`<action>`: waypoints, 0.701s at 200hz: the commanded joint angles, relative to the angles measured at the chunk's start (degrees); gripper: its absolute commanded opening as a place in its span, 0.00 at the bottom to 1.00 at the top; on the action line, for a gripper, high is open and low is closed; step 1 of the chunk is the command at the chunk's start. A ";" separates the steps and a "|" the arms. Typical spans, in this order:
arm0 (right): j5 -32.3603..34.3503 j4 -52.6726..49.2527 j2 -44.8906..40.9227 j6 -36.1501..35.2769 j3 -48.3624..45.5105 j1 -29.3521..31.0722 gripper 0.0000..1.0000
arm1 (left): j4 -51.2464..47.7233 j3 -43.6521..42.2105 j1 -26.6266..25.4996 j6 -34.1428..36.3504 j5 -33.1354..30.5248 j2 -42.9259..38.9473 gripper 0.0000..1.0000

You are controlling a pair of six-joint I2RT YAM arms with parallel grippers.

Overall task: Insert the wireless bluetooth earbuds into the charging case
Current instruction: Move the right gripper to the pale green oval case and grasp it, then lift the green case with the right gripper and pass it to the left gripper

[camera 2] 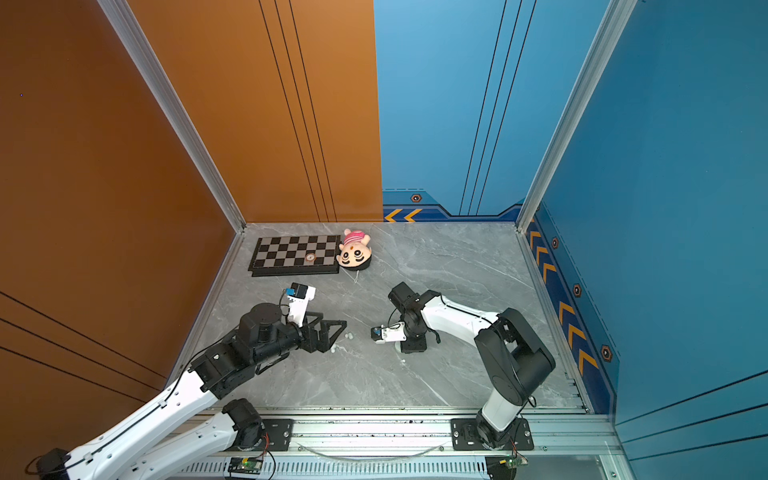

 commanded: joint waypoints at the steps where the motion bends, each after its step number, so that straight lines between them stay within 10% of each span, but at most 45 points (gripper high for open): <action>1: -0.48 0.62 0.45 0.28 -0.54 0.22 0.44 | -0.67 0.21 0.76 -0.68 1.30 -0.55 0.98; 140: -18.84 0.02 -15.61 14.14 0.86 -5.42 0.29 | 10.92 -3.77 1.16 2.29 1.33 -5.56 0.98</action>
